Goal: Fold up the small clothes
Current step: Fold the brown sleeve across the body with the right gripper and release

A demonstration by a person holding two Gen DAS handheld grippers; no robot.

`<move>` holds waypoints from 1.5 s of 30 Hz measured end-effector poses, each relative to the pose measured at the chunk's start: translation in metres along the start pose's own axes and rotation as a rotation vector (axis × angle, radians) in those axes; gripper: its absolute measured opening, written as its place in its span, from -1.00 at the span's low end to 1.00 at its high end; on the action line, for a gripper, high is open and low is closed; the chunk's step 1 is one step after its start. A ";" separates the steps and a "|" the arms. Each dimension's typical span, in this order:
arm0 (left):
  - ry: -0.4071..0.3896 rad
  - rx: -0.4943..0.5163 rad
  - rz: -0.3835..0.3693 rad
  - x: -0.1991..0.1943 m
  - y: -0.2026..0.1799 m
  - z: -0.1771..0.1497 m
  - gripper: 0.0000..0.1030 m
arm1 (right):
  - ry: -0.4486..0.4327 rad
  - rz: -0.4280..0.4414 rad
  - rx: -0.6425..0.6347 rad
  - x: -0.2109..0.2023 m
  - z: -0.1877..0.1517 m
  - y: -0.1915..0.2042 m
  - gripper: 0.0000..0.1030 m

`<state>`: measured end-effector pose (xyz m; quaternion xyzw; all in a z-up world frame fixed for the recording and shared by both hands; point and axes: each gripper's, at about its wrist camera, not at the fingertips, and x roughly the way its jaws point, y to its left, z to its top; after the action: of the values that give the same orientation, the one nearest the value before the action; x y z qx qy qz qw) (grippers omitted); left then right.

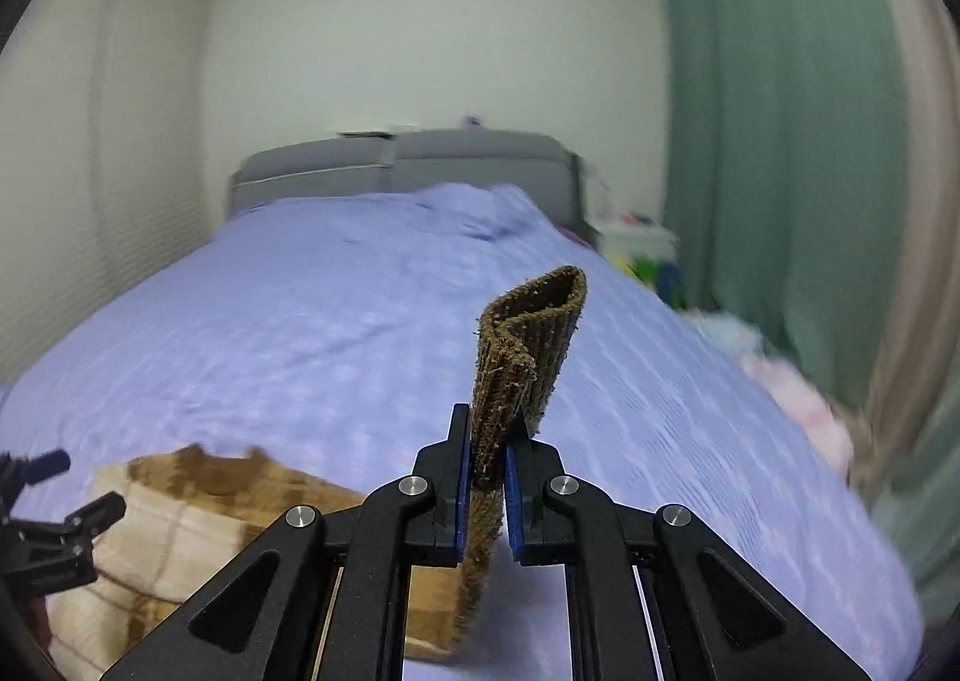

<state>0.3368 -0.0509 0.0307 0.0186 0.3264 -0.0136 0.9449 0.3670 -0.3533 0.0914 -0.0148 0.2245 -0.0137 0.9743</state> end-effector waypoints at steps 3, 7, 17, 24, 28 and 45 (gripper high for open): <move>-0.010 -0.044 0.033 -0.009 0.036 -0.005 0.72 | 0.000 0.055 -0.092 -0.002 0.013 0.052 -0.79; -0.006 -0.080 0.103 -0.012 0.078 -0.020 0.74 | 0.034 0.123 -0.233 0.008 0.012 0.136 -0.79; 0.073 -0.128 0.151 -0.001 0.138 -0.058 0.74 | 0.191 0.233 -0.404 0.043 -0.052 0.273 -0.80; 0.112 -0.135 0.171 0.006 0.156 -0.075 0.74 | 0.311 0.278 -0.413 0.074 -0.092 0.318 -0.80; 0.113 -0.148 0.176 0.007 0.162 -0.079 0.74 | 0.349 0.295 -0.402 0.082 -0.106 0.327 -0.79; 0.150 -0.147 -0.210 0.036 0.121 -0.086 0.37 | 0.197 0.226 -0.223 -0.002 -0.120 0.192 0.44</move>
<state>0.3166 0.0729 -0.0555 -0.0838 0.3966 -0.0872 0.9100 0.3167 -0.1638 -0.0219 -0.0958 0.3193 0.1194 0.9352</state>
